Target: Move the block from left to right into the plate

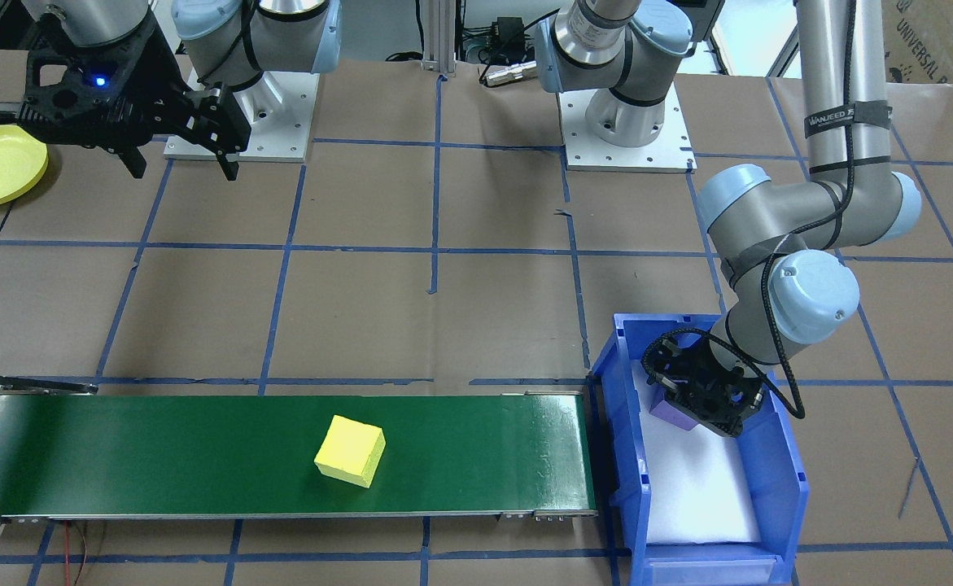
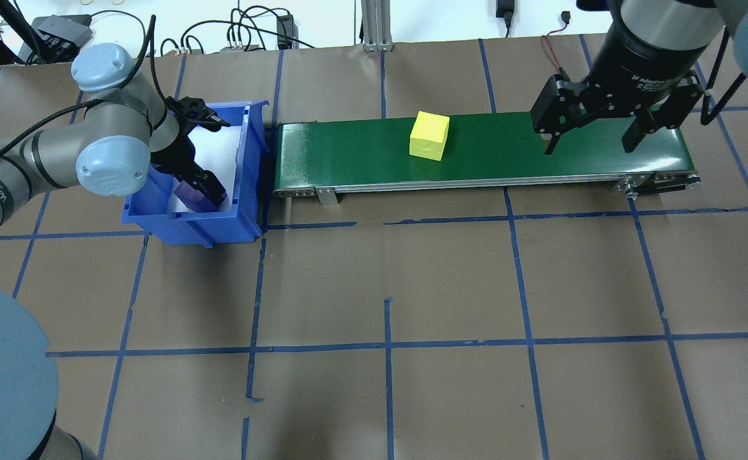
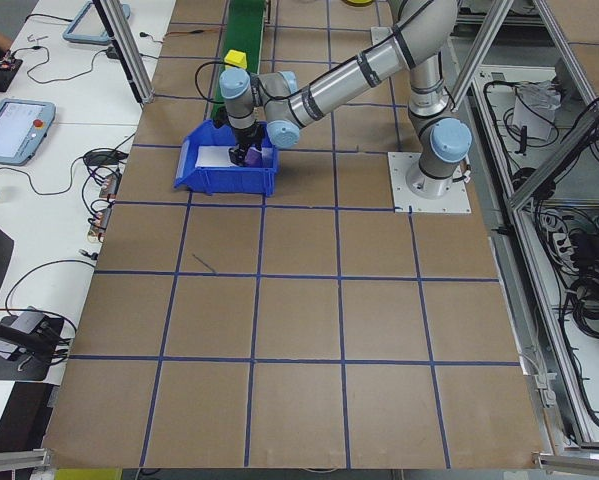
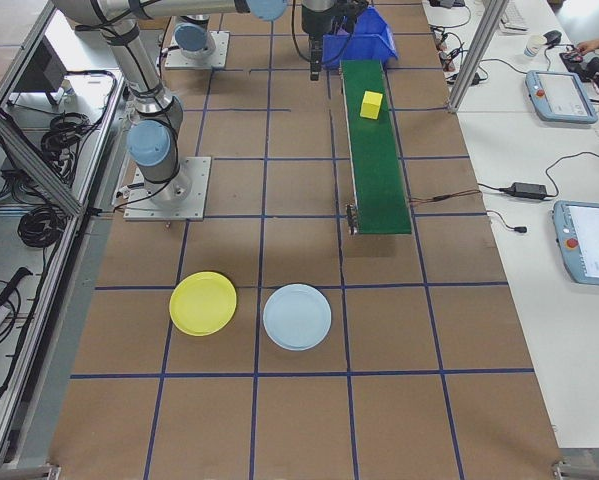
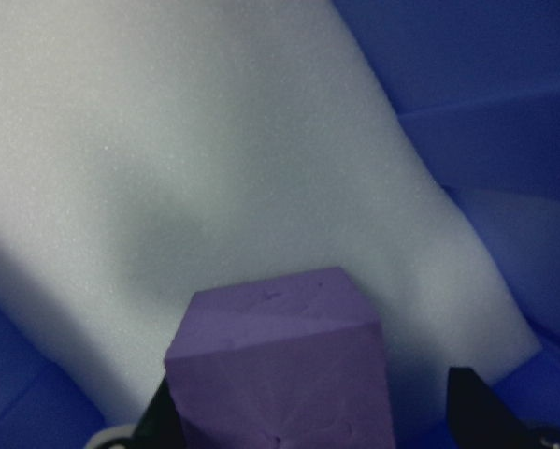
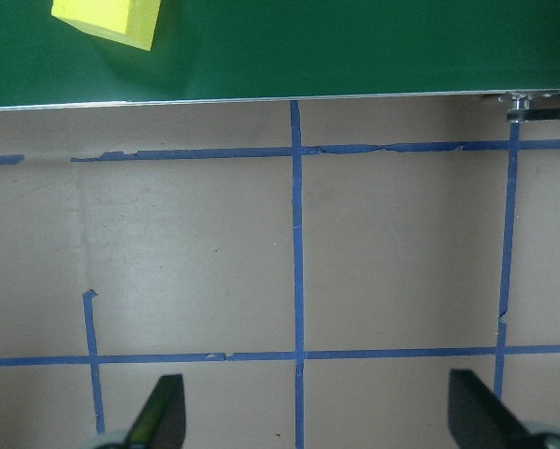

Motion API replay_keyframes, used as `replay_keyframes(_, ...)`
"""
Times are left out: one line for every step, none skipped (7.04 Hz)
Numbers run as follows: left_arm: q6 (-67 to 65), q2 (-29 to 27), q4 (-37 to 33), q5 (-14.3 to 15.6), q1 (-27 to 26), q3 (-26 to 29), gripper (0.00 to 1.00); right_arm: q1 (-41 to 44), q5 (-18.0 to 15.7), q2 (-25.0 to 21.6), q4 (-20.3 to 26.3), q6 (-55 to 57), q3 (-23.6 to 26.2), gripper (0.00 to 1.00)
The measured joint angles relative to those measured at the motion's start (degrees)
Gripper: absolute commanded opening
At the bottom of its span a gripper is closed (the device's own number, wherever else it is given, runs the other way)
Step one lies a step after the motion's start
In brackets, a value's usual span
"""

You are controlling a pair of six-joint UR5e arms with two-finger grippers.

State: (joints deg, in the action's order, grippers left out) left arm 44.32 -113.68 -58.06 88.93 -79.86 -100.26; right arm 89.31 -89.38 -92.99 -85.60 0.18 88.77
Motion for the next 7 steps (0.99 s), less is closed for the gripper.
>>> replay_keyframes(-0.15, 0.49, 0.45, -0.02, 0.01, 0.56, 0.33, -0.01, 0.04, 0.00, -0.01, 0.00, 0.00, 1.00)
replay_keyframes(-0.52, 2.32, 1.23, -0.20, -0.03, 2.06, 0.33, 0.00, 0.07, 0.00, -0.01, 0.00, 0.00, 1.00)
replay_keyframes(-1.03, 5.42, 1.86, -0.38, -0.23, 4.50, 0.33, 0.04, 0.08, 0.00, -0.01, 0.00, 0.00, 1.00)
replay_keyframes(-1.47, 8.80, 1.67, -1.25, -0.74, 6.82, 0.33, 0.05, 0.08, 0.00, -0.01, 0.00, 0.00, 1.00)
replay_keyframes(-2.36, 11.50, 1.32, -3.10, -1.82, 8.25, 0.33, -0.02, 0.10, 0.00, -0.10, 0.00, 0.00, 1.00)
replay_keyframes(-5.19, 13.02, 1.23, -4.63, -3.80, 8.76, 0.33, -0.38, 0.20, 0.12, -0.34, -0.04, -0.17, 1.00)
replay_keyframes(-10.58, 13.41, 1.41, -5.28, -6.73, 8.60, 0.33, -1.39, 0.23, 0.43, -0.63, -0.22, -0.71, 1.00)
